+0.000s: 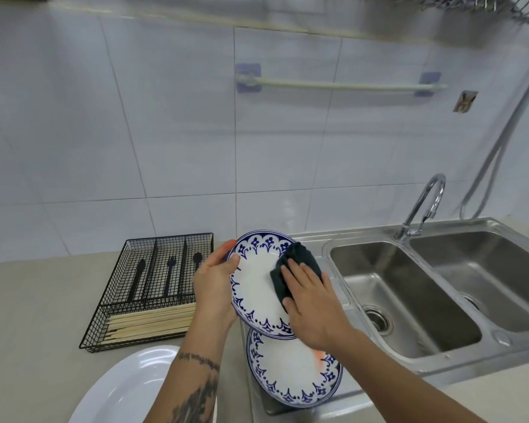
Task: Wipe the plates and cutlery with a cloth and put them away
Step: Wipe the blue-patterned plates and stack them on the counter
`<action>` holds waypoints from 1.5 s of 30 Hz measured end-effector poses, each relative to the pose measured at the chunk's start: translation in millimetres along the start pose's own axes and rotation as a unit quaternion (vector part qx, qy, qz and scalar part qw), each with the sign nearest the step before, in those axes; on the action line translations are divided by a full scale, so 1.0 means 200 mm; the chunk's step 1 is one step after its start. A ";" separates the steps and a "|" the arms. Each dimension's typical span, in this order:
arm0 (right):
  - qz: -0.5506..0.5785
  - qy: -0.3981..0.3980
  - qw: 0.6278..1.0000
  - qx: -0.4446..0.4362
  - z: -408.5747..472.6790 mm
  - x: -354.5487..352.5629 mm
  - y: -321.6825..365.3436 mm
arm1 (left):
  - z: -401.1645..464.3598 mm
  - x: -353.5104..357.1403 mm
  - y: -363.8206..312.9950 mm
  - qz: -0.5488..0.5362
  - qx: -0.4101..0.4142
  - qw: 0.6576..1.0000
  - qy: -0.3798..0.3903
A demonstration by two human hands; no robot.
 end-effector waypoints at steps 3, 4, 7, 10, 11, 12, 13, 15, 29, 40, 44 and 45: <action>0.056 0.025 0.998 -0.021 -0.06 -0.03 0.07 | 0.02 0.00 -0.02 -0.010 -0.005 1.000 0.002; 0.072 0.033 0.996 -0.039 -0.07 -0.03 0.10 | 0.02 0.00 -0.02 -0.010 -0.004 1.000 0.002; 0.113 0.030 0.988 -0.096 -0.03 -0.04 0.19 | 0.02 0.01 0.01 -0.004 -0.011 1.000 0.011; 0.123 0.012 0.985 -0.124 0.05 -0.06 0.24 | 0.00 0.00 0.03 -0.010 -0.031 0.999 0.017; 0.117 0.007 0.985 -0.129 0.08 -0.07 0.25 | 0.00 0.00 0.03 -0.015 -0.035 0.999 0.018; 0.106 0.002 0.986 -0.132 0.11 -0.07 0.25 | 0.01 0.00 0.02 -0.019 -0.036 0.999 0.019; 0.093 -0.005 0.987 -0.131 0.13 -0.07 0.24 | 0.01 0.00 0.01 -0.019 -0.033 0.999 0.019; 0.061 -0.024 0.992 -0.110 0.18 -0.06 0.21 | 0.01 0.00 -0.02 -0.015 -0.020 0.999 0.025; 0.098 -0.021 0.993 -0.057 0.19 -0.04 0.21 | 0.01 0.00 -0.02 -0.015 -0.016 0.999 0.024; 0.133 0.044 0.978 -0.153 -0.09 -0.14 0.16 | 0.14 -0.06 -0.06 -0.017 -0.001 1.000 -0.011; 0.031 0.019 0.995 -0.094 0.03 -0.15 -0.03 | 0.11 -0.03 -0.04 -0.015 -0.003 1.000 0.008; 0.018 0.009 0.997 -0.077 0.07 -0.14 -0.06 | 0.09 -0.01 -0.03 -0.009 -0.005 1.000 0.015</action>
Point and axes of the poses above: each hand's wrist, its own z-axis towards the middle knuckle, its own x-axis out of the palm, y = z × x, the point moved 1 cm from there along z, towards the middle knuckle, and after that the axes turned 11 degrees about -y, right-handed, at the moved point
